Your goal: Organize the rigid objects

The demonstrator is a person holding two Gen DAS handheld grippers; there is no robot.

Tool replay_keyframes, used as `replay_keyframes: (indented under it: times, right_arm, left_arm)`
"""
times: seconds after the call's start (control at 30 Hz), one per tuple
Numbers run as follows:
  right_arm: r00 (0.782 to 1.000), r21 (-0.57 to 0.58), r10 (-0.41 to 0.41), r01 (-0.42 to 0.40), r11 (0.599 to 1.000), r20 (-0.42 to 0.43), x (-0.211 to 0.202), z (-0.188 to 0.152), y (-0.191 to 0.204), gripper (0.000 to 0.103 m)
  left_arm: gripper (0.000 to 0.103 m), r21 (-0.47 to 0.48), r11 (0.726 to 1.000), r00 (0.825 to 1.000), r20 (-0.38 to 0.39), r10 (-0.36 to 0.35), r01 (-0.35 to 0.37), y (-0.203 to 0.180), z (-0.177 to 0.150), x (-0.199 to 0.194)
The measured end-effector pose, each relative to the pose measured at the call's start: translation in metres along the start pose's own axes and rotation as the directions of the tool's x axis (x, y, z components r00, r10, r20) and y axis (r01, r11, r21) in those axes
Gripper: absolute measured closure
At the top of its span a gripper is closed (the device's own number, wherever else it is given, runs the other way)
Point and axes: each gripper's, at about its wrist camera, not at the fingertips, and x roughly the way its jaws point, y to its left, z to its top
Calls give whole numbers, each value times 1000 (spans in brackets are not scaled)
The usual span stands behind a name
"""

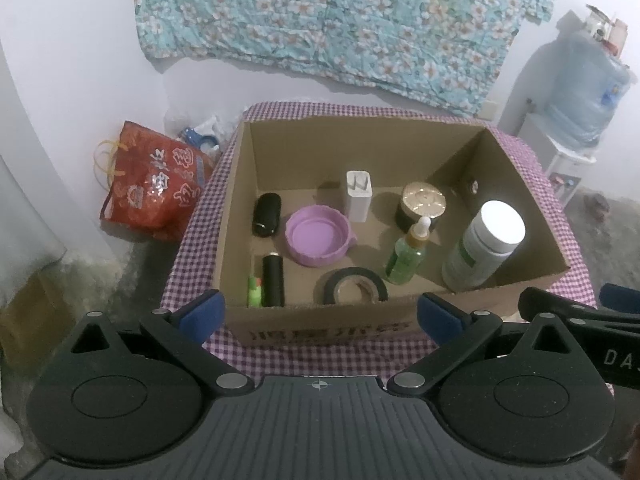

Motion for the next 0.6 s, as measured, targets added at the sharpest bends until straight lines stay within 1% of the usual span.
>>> replay_keyframes:
  times: [0.6]
  right_arm:
    - [1000,4,6,-6,1000,1,1,2,-1,0]
  left_arm:
    - [1,9,1000,1000,14,17,-17,0,4,-4]
